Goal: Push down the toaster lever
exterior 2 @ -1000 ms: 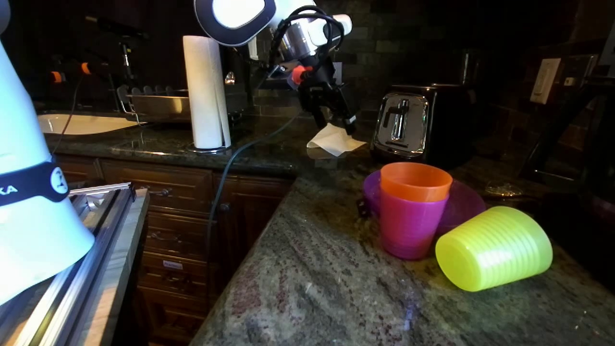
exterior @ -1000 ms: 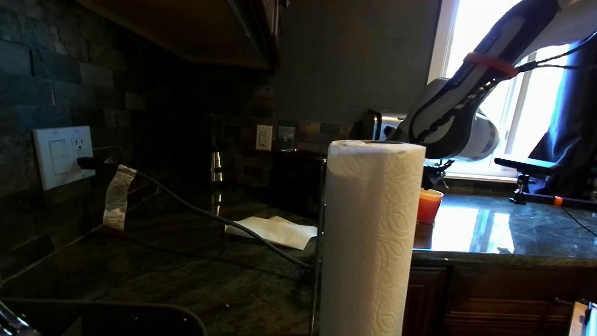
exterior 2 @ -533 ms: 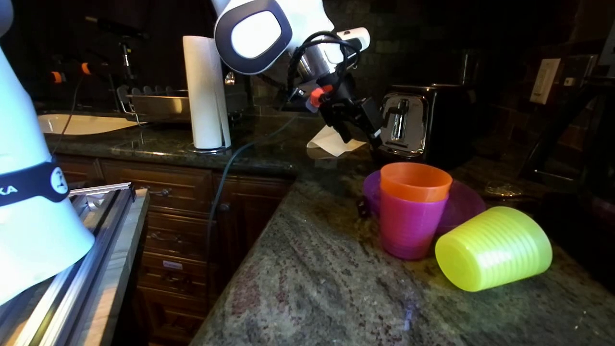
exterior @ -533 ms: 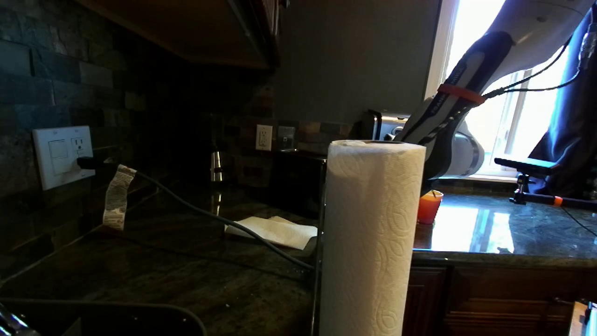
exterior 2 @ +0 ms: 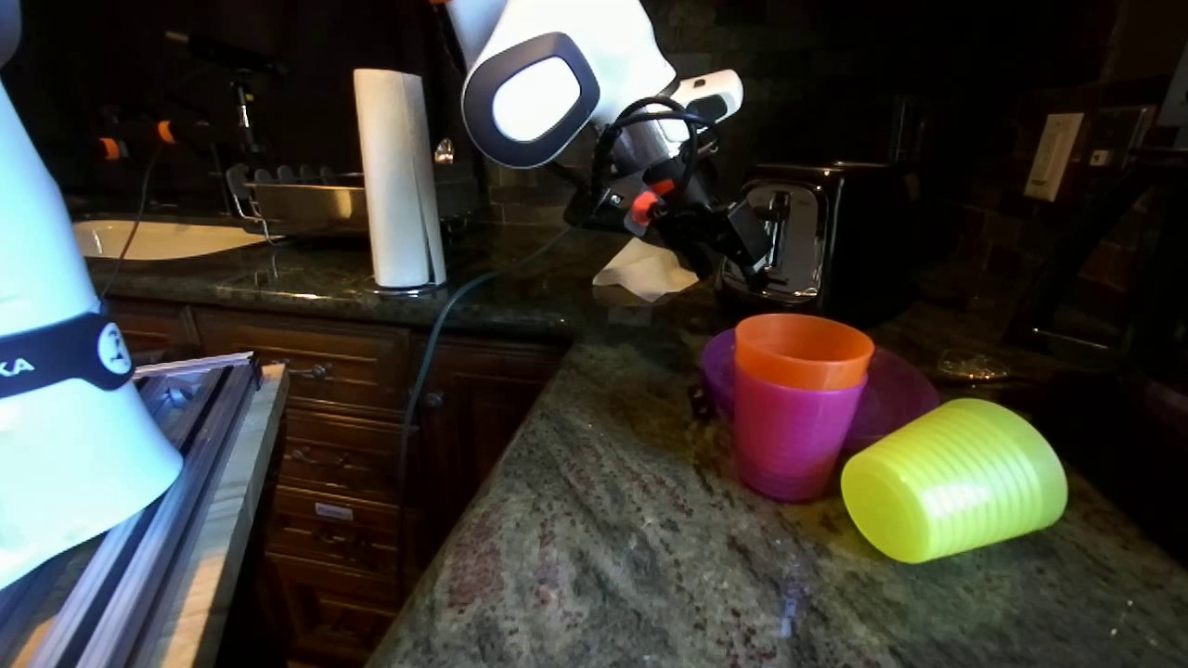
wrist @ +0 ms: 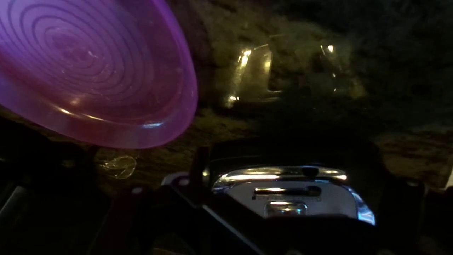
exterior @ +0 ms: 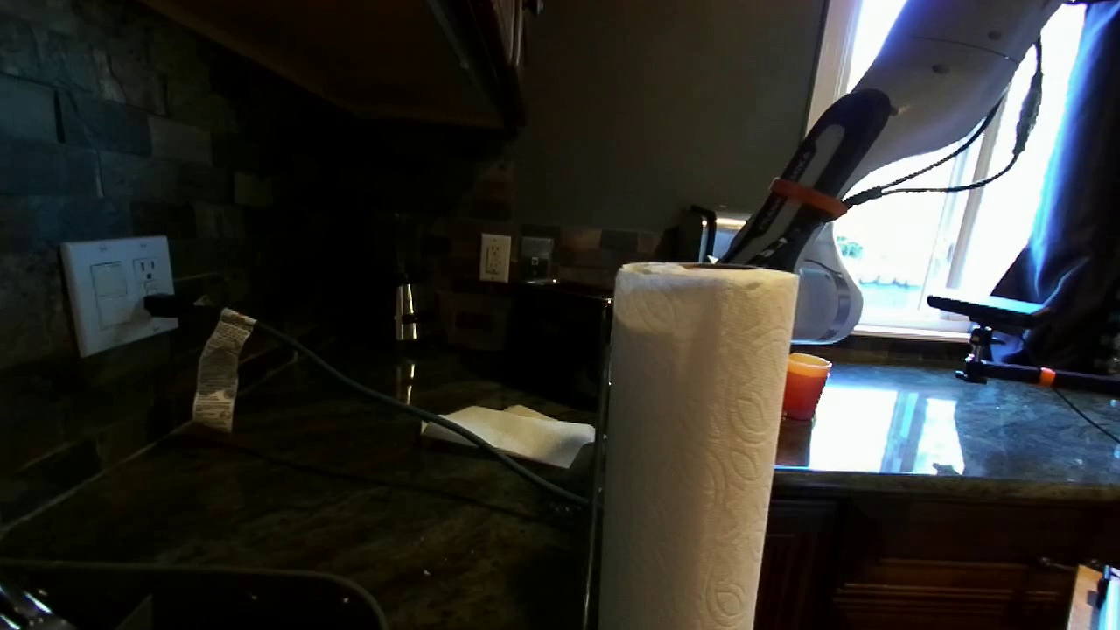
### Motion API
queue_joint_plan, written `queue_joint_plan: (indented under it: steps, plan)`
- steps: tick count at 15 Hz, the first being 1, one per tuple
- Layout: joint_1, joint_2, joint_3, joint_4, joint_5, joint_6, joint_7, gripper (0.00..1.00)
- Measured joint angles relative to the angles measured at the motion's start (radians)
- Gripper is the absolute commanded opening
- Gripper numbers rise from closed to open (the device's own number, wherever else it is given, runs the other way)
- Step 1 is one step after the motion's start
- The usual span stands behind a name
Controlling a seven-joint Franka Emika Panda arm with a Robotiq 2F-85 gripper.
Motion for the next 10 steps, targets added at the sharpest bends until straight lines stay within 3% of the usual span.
queue_joint_plan:
  steps: [5, 6, 8, 9, 10]
  plan:
    - [0.008, 0.026, 0.019, 0.046, 0.002, -0.004, 0.044, 0.76]
    - [0.005, 0.030, 0.027, 0.053, 0.002, -0.004, 0.053, 0.67]
    - [-0.005, 0.034, 0.048, 0.064, 0.000, -0.004, 0.077, 0.67]
    - [-0.013, 0.034, 0.060, 0.068, 0.000, -0.004, 0.086, 0.61]
    - [-0.020, 0.034, 0.068, 0.071, -0.014, -0.004, 0.105, 0.65]
